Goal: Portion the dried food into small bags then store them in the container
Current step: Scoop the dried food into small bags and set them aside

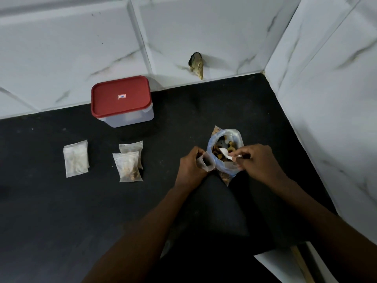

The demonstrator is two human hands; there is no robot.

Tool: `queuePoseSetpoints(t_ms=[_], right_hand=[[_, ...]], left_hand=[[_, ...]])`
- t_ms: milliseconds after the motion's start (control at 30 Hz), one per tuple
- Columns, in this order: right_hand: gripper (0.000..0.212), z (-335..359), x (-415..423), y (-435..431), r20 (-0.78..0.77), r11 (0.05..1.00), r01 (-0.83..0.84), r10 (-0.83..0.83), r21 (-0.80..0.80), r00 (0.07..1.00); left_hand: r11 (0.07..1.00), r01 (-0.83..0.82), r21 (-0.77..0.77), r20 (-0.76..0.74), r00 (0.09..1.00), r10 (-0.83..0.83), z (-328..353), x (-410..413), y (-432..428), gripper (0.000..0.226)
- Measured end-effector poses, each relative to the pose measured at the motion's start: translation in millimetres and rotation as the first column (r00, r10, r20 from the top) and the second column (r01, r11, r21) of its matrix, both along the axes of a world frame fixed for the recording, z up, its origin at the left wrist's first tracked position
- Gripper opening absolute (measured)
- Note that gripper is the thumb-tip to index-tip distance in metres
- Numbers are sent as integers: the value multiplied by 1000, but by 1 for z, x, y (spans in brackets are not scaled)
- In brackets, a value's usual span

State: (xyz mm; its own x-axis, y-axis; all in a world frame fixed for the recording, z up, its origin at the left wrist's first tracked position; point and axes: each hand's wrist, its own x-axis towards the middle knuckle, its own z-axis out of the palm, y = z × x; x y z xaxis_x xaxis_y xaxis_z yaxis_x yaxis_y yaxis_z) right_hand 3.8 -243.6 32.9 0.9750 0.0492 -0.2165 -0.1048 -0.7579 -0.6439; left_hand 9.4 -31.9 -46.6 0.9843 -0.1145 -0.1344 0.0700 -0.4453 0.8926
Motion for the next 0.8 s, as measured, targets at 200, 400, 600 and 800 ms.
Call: queuePoseSetpoints(t_ms=[200,400,600,800], right_hand=[[16,5,0,-20,116,999,10,-6,-36,993],[16,1,-2,-11,296,979,-131,173,-157,939],[24,3,-3,4,77,953,-201,223,-227,972],[18,6,1,1,-126,999,32,-37,-41,991]], left_hand=[[1000,-1,-4,1,1000,1,-1,0,-1,32],[1000,9,1,5,1000,-9,-1,-1,1,31],[1000,16,14,7,1000,-16,0,-1,1,33],[1000,-18,-7,4,1000,18,-3,-3,0,33]])
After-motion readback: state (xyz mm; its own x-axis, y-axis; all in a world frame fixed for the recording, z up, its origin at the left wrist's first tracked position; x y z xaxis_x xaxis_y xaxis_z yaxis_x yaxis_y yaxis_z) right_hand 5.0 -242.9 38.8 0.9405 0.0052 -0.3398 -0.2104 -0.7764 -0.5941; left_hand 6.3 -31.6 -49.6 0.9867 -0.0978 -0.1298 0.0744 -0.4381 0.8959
